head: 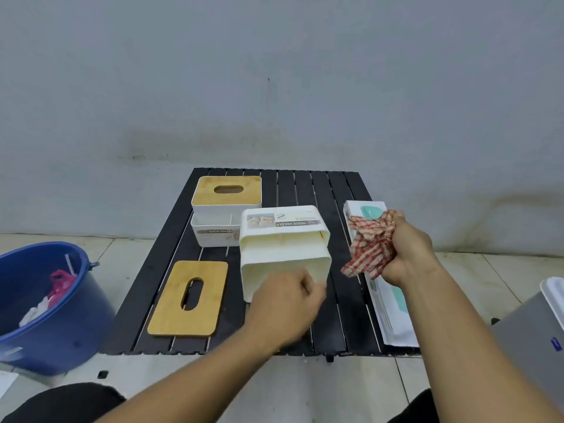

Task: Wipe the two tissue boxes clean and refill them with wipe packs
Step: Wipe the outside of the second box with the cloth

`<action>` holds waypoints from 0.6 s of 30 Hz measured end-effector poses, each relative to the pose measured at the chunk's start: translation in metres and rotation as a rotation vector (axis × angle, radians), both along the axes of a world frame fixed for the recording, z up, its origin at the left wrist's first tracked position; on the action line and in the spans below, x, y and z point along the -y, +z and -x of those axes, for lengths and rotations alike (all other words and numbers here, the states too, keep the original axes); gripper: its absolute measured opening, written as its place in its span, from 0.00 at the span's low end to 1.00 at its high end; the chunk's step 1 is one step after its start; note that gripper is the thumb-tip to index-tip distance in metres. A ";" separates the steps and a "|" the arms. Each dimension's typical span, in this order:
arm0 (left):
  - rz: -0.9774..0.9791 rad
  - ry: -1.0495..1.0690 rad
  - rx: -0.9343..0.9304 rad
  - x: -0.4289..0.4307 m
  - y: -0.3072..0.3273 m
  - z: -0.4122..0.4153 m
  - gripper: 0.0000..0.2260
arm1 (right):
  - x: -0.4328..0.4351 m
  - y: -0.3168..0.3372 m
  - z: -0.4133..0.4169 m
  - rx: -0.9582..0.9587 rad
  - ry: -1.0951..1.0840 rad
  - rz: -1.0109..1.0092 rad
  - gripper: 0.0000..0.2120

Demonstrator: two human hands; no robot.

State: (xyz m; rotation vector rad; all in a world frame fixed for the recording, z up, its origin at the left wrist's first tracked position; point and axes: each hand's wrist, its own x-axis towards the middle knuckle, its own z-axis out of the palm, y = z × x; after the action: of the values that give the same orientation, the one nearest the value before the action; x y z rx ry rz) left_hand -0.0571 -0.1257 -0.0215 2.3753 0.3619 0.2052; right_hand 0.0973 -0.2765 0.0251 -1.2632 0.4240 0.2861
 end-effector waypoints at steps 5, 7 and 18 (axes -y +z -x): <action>-0.188 0.066 -0.124 0.032 -0.033 -0.025 0.30 | 0.003 0.002 0.000 -0.003 0.012 -0.043 0.17; -0.159 0.126 -0.089 0.038 -0.033 -0.039 0.26 | 0.003 0.003 -0.001 -0.002 0.020 -0.055 0.17; 0.184 0.149 0.153 0.034 0.017 -0.029 0.12 | -0.004 0.009 0.004 -0.087 0.109 -0.201 0.19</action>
State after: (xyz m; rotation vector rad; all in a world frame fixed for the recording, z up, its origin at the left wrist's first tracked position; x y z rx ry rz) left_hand -0.0286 -0.1595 -0.0042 2.1382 0.4644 0.4035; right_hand 0.0931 -0.2727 0.0344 -1.0813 0.3908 0.4658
